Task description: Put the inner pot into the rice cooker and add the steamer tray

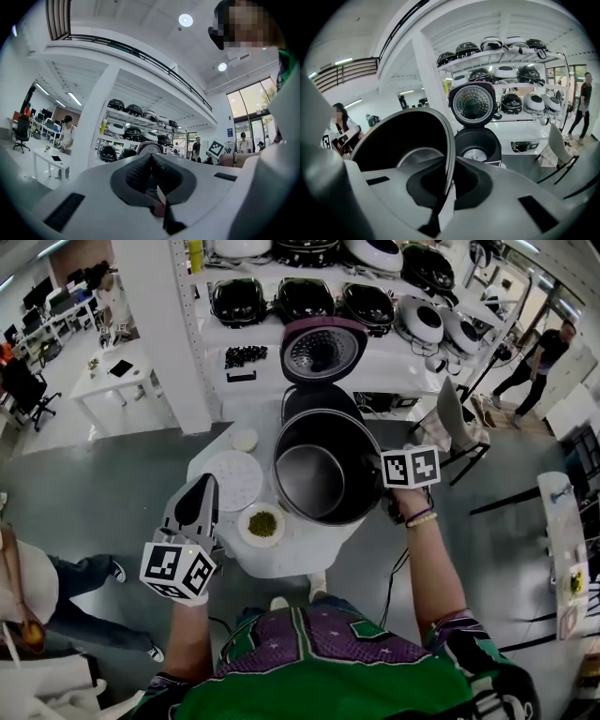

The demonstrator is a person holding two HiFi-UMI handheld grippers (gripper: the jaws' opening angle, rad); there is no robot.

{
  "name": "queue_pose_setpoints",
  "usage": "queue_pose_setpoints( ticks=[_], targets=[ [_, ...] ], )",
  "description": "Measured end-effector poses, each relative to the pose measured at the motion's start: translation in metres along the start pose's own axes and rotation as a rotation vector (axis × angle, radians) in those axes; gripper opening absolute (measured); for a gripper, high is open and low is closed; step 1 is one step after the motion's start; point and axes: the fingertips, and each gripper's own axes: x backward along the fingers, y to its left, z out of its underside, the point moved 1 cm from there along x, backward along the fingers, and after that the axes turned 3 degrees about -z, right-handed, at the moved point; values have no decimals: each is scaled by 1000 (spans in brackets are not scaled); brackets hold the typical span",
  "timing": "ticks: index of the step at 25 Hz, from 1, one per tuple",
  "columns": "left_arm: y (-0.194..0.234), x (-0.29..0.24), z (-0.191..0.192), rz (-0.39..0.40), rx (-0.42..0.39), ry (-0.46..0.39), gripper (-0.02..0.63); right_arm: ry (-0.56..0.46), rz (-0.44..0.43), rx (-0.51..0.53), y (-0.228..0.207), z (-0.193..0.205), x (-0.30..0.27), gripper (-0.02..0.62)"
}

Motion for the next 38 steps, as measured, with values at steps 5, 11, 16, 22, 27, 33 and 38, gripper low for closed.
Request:
queue_pose_setpoints(
  ticks=[5,11,16,22,27,33,38],
  targets=[
    [0,-27,-2,-27,-2,-1,21,-18,-4,-9,-32,-36,-11,8],
    [1,-55,3,-75,3,11,21,-35,-7,-18,-74,-77,-31,8],
    [6,-77,10,-118,7,23,21,-36,7,-14,-108,-103,-53,9],
    [10,-102,19,-162,4,33,21,-20,31,-9,-150,-119,-83,9],
    [16,-119,20,-205,8,53,21,10,7,-39,-172,-122,-116,9],
    [20,-133,30,-243,2,70,21,63,17,-17,-197,-115,-156,11],
    [27,-141,36,-275,4,85,21,100,21,-10,-208,-106,-182,12]
  ],
)
